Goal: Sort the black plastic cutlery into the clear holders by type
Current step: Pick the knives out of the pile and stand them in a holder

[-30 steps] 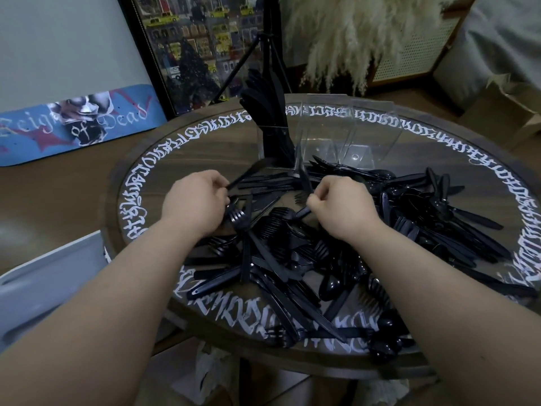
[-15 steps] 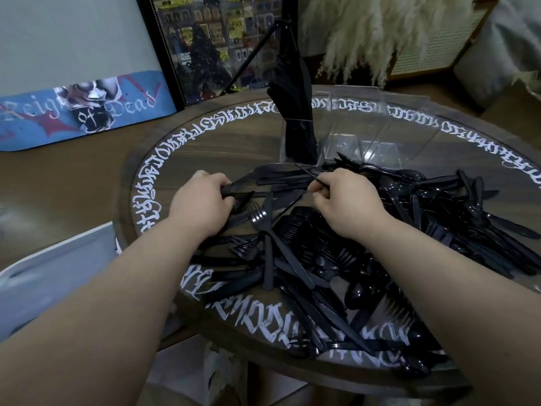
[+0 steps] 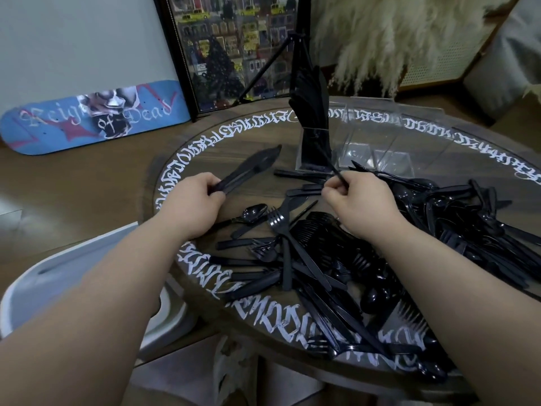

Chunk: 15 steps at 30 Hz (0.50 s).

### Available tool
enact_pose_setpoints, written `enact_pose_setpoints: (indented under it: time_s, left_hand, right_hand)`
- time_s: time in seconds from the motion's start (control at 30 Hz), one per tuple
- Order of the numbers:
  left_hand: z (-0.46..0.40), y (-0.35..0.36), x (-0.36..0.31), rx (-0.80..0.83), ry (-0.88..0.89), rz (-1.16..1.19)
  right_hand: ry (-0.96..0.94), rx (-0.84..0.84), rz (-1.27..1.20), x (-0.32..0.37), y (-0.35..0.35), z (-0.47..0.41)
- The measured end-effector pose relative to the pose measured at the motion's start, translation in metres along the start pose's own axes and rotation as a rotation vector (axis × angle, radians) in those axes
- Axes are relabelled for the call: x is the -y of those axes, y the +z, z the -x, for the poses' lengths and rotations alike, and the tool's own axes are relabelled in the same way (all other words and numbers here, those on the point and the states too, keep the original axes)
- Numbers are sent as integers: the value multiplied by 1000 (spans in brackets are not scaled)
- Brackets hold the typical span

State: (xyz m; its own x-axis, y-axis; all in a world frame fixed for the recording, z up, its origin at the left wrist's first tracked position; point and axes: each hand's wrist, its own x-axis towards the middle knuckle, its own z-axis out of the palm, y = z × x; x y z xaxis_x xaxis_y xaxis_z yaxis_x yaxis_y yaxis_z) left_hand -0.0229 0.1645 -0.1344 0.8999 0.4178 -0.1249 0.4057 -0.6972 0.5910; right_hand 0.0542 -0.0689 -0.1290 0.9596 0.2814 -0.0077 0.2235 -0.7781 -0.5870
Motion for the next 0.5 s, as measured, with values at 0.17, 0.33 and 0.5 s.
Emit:
enact_pose_setpoints:
  time_s: [0.17, 0.33, 0.5]
  left_hand:
    - [18, 1, -19, 109, 61, 166]
    - [32, 11, -40, 266, 117, 270]
    - [40, 21, -58, 306, 172, 242]
  right_hand:
    - [137, -40, -367, 8, -5, 3]
    - [301, -50, -834, 10, -15, 7]
    - [352, -45, -998, -3, -23, 5]
